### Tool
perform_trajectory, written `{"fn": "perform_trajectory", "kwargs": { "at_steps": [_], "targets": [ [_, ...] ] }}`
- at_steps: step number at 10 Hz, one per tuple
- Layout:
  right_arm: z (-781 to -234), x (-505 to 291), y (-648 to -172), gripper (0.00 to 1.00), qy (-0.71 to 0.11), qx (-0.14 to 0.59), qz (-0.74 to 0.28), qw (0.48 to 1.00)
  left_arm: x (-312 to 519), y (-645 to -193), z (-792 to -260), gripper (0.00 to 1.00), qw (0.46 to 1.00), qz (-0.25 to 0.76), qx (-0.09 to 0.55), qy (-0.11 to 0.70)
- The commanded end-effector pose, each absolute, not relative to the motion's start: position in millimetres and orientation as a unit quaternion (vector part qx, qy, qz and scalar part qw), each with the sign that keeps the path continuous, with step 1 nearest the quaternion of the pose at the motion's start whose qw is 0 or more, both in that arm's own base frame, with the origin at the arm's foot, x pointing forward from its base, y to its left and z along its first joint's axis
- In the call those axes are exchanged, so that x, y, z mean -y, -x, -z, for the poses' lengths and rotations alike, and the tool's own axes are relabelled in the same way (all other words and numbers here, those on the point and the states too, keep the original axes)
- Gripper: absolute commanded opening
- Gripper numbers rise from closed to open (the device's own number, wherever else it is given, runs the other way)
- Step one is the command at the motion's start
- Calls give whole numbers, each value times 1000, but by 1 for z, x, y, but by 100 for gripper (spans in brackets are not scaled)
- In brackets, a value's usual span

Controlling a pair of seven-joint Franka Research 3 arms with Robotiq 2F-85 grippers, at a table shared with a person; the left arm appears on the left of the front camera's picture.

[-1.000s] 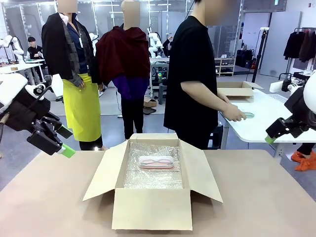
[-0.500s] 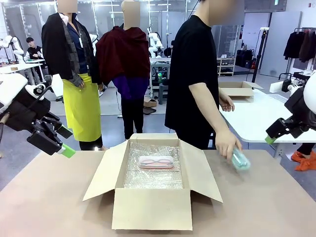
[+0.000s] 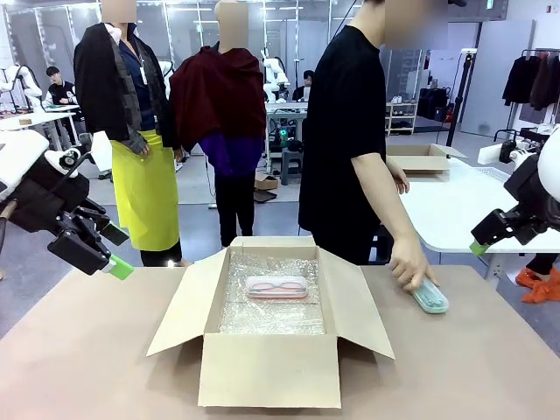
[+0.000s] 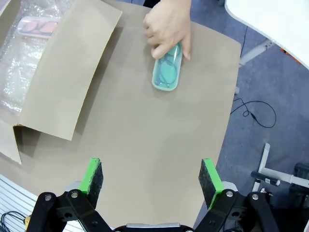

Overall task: Pack the glasses set securely to prepare it for shipping.
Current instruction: Put the Glasses case from the right side of the table into the Package Box.

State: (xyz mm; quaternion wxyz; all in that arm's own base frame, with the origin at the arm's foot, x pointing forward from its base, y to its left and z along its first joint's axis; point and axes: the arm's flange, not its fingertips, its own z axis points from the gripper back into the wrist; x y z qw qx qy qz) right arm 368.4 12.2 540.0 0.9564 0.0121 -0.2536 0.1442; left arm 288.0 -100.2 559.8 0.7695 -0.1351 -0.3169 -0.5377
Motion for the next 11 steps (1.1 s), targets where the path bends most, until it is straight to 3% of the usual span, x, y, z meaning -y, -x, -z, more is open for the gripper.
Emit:
{"fn": "perform_trajectory", "kwargs": {
  "at_steps": [1, 5, 11],
  "targets": [
    [-542, -13, -369, 100, -11, 251, -143, 957, 100, -288, -561, 100, 768, 535, 322, 143],
    [-540, -12, -368, 100, -12, 254, -144, 956, 100, -288, -561, 100, 768, 535, 322, 143],
    [-517, -35, -482, 100, -15, 167, -153, 974, 100, -288, -561, 100, 768, 535, 322, 143]
  ]
}}
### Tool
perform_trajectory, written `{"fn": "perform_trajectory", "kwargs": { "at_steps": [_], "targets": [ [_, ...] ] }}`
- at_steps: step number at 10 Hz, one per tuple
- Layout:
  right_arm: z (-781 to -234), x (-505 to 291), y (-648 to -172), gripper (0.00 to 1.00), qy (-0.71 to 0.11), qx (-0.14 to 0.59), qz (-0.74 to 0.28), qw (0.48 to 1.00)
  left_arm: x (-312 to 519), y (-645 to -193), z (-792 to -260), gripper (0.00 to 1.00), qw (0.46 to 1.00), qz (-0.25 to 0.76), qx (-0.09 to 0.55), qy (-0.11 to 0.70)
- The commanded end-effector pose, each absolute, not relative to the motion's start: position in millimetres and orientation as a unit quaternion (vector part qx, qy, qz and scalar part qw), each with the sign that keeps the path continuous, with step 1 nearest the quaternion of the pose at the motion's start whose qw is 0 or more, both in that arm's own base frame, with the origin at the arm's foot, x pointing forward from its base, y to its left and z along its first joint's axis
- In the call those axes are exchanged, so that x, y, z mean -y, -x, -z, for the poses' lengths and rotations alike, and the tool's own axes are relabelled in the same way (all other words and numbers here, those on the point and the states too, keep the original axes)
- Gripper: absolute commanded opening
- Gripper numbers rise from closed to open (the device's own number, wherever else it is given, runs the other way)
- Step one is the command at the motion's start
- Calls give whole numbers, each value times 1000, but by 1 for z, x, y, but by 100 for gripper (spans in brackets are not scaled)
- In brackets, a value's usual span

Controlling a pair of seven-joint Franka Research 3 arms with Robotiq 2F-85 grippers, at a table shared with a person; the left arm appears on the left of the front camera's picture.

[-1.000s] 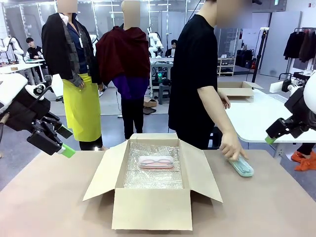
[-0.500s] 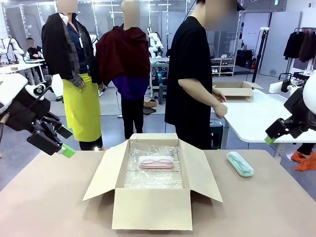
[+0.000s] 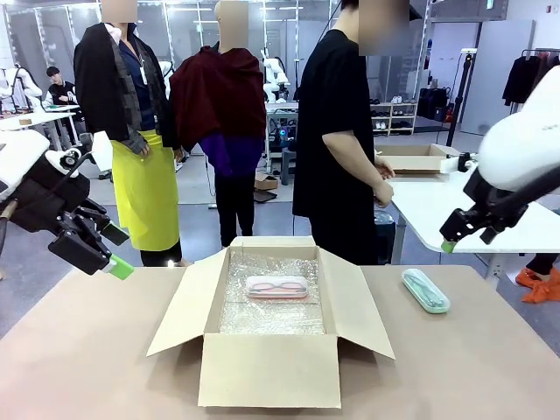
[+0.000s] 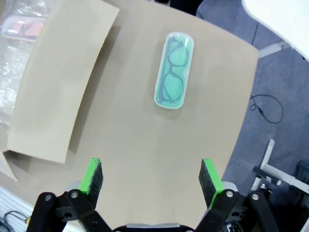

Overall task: Pack the glasses set securely to prepare it for shipping.
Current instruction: Put the Glasses case from the right side of the table into the Package Box.

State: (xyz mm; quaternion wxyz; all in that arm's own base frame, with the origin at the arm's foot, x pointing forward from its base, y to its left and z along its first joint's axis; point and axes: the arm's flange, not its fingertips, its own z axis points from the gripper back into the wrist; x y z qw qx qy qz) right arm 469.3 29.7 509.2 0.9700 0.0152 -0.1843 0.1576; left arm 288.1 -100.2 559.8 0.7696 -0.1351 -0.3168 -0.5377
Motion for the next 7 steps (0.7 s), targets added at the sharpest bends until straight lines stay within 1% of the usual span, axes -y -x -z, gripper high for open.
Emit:
{"fn": "perform_trajectory", "kwargs": {
  "at_steps": [1, 4, 6, 7],
  "targets": [
    [-512, -39, -496, 100, -14, 157, -149, 976, 100, -288, -561, 100, 768, 535, 322, 143],
    [-477, -47, -540, 100, -12, 120, -134, 984, 100, -288, -561, 100, 768, 535, 322, 143],
    [-448, -45, -568, 100, 10, 120, -130, 984, 100, -288, -561, 100, 768, 535, 322, 143],
    [-429, -42, -580, 100, -7, 108, -122, 987, 100, -288, -561, 100, 768, 535, 322, 143]
  ]
}}
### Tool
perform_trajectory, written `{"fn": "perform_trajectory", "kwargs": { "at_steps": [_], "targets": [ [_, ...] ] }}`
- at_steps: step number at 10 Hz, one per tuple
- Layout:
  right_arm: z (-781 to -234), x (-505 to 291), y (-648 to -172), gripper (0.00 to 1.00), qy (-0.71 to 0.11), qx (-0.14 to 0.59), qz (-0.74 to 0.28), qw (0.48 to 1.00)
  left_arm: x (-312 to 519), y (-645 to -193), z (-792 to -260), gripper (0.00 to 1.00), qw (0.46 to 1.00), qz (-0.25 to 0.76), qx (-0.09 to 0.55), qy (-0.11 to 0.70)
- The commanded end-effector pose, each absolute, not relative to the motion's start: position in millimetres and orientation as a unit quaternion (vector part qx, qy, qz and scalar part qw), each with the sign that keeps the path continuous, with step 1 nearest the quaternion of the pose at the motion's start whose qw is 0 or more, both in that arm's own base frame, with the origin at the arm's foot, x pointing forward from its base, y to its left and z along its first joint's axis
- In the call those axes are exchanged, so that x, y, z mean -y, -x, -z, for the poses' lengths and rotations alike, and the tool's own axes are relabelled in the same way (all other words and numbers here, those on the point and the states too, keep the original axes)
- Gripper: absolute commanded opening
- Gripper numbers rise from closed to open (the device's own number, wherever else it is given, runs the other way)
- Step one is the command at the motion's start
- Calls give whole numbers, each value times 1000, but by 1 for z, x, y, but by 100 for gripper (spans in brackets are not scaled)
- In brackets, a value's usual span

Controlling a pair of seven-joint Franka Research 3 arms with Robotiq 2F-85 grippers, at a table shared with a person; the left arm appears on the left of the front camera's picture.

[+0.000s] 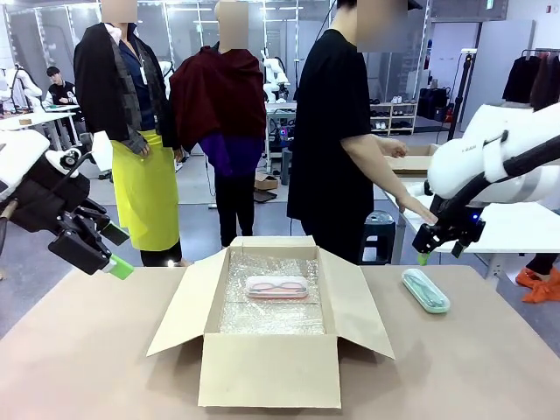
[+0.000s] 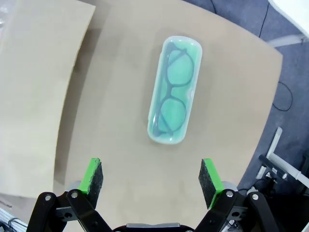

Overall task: Pack the glasses set securely to prepare it for shipping.
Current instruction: Put the Glasses case from the right side of the table into the Package Box.

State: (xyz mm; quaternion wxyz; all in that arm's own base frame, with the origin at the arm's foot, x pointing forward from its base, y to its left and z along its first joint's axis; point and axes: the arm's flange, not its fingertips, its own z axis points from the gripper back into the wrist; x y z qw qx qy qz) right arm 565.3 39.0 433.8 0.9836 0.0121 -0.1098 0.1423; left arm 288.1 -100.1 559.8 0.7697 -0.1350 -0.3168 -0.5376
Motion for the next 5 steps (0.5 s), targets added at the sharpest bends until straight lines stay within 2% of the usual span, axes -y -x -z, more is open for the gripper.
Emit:
{"fn": "perform_trajectory", "kwargs": {
  "at_steps": [1, 5],
  "targets": [
    [-411, -39, -590, 100, -11, 96, -119, 988, 100, -288, -561, 100, 768, 535, 322, 143],
    [-355, -35, -620, 100, -22, 83, -98, 991, 100, -288, -561, 100, 768, 535, 322, 143]
  ]
}}
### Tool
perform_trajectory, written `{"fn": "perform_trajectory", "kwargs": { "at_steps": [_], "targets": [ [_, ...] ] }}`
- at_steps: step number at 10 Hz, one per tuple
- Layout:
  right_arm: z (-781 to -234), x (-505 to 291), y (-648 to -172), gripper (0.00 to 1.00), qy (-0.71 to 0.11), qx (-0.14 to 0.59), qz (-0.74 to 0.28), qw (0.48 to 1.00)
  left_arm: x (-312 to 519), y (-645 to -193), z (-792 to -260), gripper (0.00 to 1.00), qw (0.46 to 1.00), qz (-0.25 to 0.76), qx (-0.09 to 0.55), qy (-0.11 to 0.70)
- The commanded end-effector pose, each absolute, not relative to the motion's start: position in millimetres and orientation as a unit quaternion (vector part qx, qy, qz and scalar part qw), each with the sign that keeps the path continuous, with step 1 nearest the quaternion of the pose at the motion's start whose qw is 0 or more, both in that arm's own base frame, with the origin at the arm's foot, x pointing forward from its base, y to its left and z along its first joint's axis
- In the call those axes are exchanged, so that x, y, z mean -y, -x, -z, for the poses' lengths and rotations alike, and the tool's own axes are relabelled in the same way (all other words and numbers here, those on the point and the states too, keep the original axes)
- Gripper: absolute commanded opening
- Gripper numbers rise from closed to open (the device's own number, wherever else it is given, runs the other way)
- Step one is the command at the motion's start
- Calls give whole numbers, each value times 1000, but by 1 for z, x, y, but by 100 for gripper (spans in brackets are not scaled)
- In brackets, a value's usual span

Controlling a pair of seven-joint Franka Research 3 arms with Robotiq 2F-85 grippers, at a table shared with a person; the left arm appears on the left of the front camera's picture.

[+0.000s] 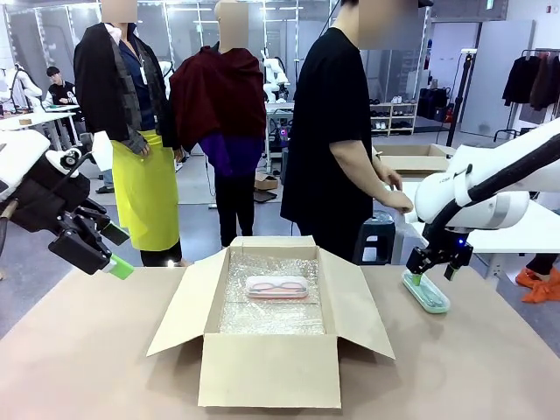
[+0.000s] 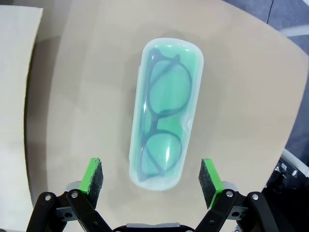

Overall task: Pack the glasses set securely to prepare it for shipping.
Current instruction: Put the Glasses case from the right side of the table into the Package Box.

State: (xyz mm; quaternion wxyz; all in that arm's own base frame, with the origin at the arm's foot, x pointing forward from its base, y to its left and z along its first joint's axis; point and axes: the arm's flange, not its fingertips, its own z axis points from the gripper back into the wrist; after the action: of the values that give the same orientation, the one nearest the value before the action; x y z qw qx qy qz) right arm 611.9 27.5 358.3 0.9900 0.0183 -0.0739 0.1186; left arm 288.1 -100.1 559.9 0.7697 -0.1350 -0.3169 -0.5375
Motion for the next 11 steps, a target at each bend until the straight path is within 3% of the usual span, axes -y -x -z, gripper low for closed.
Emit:
{"fn": "perform_trajectory", "kwargs": {
  "at_steps": [1, 8, 11],
  "targets": [
    [-344, -33, -624, 100, -32, 81, -82, 993, 100, -288, -561, 100, 768, 535, 322, 143],
    [-310, -33, -636, 100, -24, 77, -57, 995, 100, -288, -561, 100, 768, 535, 322, 143],
    [-308, -31, -638, 72, -23, 75, -44, 996, 100, -288, -561, 100, 768, 535, 322, 143]
  ]
}}
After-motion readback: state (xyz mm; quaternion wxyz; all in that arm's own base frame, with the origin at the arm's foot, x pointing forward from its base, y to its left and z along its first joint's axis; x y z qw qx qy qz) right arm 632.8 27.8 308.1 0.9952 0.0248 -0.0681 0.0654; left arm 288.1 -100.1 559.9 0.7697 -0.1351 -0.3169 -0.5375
